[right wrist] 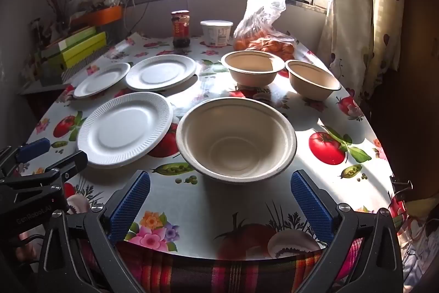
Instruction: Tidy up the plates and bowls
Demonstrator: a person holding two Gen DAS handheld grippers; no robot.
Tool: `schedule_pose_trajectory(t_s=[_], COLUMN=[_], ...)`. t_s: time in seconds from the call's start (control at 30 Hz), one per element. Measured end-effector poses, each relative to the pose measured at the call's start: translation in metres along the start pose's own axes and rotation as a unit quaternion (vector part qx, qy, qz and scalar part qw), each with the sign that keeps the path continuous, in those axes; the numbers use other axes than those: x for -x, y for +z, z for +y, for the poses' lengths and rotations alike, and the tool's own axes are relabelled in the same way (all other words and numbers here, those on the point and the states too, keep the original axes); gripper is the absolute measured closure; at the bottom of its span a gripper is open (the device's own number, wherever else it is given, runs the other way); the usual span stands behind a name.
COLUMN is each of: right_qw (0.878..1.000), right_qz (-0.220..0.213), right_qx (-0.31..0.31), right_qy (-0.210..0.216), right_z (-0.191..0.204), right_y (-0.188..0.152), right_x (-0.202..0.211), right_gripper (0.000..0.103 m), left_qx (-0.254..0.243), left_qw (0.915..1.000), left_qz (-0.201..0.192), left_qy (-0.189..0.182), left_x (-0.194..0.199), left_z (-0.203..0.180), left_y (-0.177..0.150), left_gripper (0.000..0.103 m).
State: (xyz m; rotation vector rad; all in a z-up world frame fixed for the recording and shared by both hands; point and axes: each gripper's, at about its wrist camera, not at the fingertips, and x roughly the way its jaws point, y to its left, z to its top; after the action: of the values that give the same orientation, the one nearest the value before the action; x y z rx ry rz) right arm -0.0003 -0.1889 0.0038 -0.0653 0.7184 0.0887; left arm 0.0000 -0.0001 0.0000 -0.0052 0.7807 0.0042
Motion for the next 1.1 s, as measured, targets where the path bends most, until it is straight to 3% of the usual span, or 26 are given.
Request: schedule_pose_trajectory(t_s=[1.1], right_qw=[1.000], right_qz=[-0.001], right_qx=[-0.003], right_qy=[0.000], right_z=[-0.0063], right_y=[-0.0014], right_x=[0.0055], right_gripper=[0.000], left_qx=[0.002], left_qw=[0.9999], left_qz=[-0.011], left_qy=[0.006], left_x=[0.0082], left_z=[0.0031], left_y=[-0.0003], left_gripper=[0.018])
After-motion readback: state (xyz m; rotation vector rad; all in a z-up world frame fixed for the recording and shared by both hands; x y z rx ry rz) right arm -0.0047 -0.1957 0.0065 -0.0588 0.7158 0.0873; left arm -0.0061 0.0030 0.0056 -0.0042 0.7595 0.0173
